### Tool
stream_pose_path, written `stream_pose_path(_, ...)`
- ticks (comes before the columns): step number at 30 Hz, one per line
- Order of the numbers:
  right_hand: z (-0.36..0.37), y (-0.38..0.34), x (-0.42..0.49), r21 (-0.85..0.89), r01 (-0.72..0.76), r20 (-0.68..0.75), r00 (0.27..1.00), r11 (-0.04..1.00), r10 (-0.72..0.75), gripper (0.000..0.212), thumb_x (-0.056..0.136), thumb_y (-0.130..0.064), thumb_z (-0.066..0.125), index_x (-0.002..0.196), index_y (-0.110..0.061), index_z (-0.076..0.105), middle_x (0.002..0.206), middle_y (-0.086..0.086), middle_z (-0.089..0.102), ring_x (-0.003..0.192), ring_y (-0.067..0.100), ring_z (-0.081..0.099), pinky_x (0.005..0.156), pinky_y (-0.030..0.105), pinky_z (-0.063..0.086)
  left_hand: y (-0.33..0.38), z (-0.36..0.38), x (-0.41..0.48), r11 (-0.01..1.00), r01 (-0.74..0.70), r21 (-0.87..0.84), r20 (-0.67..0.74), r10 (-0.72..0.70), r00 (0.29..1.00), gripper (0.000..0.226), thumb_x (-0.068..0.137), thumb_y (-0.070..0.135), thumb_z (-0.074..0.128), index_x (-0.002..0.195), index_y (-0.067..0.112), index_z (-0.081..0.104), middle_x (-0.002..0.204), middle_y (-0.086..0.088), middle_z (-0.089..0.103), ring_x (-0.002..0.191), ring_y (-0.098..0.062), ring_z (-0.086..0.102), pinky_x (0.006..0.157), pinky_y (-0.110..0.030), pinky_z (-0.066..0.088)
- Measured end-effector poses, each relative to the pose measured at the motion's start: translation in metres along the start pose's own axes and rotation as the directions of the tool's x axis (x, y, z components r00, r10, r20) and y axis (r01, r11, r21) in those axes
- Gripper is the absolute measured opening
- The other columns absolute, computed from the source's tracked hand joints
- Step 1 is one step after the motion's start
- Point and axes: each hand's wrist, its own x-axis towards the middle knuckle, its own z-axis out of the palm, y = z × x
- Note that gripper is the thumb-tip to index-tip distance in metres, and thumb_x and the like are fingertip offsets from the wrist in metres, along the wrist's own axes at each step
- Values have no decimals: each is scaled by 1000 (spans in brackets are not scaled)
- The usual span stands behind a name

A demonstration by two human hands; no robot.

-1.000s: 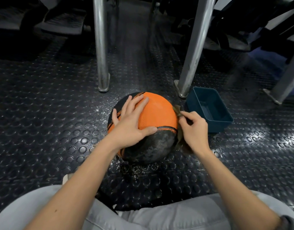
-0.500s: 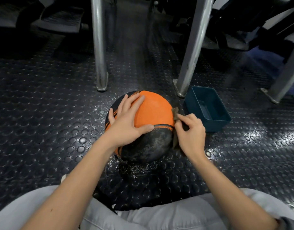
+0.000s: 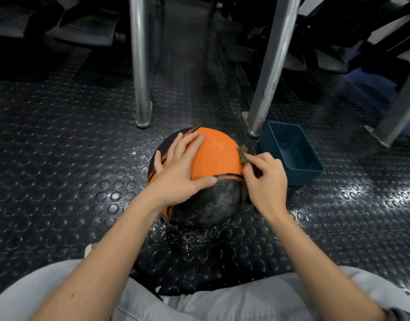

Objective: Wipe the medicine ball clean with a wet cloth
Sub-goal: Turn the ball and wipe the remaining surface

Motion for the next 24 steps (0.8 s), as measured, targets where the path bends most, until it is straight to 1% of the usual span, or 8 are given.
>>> stream_pose_path(4, 8, -40, -21, -7, 415, -41, 909, 910, -415, 21, 83, -15, 56, 93, -12, 74, 85, -2, 68, 71, 23, 50, 65, 31, 43, -2, 2, -1, 1000, -15, -14, -39, 15, 999, 85, 74, 48, 62, 147, 36, 19, 152, 25, 6, 133, 12, -10, 111, -43, -16)
stream_pose_path(6, 7, -42, -15, -19, 487, -15, 873, 873, -487, 21, 83, -14, 55, 93, -13, 74, 85, -1, 67, 73, 21, 47, 63, 33, 43, -2, 3, -2, 999, -32, -7, -36, 32, 999, 87, 70, 50, 57, 146, 38, 19, 148, 29, 6, 129, 15, -11, 111, -41, -17)
stream_pose_path(10, 3, -16, 24, 33, 193, 83, 977, 981, -196, 22, 89, -17, 54, 99, -15, 73, 95, -3, 67, 83, 22, 51, 72, 25, 35, -1, 2, -5, 998, -43, 39, 1, 43, 999, 87, 79, 44, 70, 146, 39, 14, 137, 36, 3, 126, 16, -12, 111, -40, -17)
stream_pose_path(13, 1, -4, 33, 103, -35, 91, 996, 994, 26, 20, 89, -13, 56, 100, -17, 73, 97, -4, 66, 92, 25, 57, 80, 26, 38, 0, 2, -7, 995, -91, 40, 35, 90, 995, 89, 76, 54, 69, 143, 45, 10, 134, 42, 0, 128, 16, -12, 112, -40, -18)
stream_pose_path(16, -2, -23, 9, 7, 142, 34, 989, 990, -142, 23, 88, -20, 53, 98, -16, 73, 92, -5, 65, 81, 21, 49, 70, 23, 35, -3, 2, -8, 994, -107, 34, 33, 106, 994, 90, 62, 63, 59, 137, 51, 11, 137, 43, 2, 130, 18, -12, 112, -39, -18)
stream_pose_path(20, -1, -41, -13, 26, 433, 26, 901, 901, -433, 24, 84, -19, 53, 93, -15, 75, 87, -4, 66, 78, 15, 43, 71, 24, 39, -8, 0, -10, 992, -129, -2, 28, 129, 991, 88, 54, 71, 53, 128, 60, 8, 132, 49, 0, 125, 26, -16, 110, -35, -17)
stream_pose_path(22, -3, -27, 4, 47, 321, 48, 945, 946, -323, 22, 86, -17, 54, 95, -14, 74, 89, -5, 64, 81, 16, 47, 73, 23, 37, -9, -2, -10, 993, -118, -9, 48, 118, 992, 90, 59, 66, 60, 133, 54, 10, 133, 48, -2, 127, 23, -16, 111, -36, -19)
stream_pose_path(24, -4, -7, 22, 118, 60, 85, 994, 991, -70, 19, 89, -12, 57, 99, -14, 73, 89, -6, 62, 88, 22, 55, 77, 23, 38, -8, -2, -10, 993, -122, -7, 65, 122, 990, 91, 61, 67, 59, 136, 51, 9, 134, 47, -3, 128, 21, -17, 111, -35, -22)
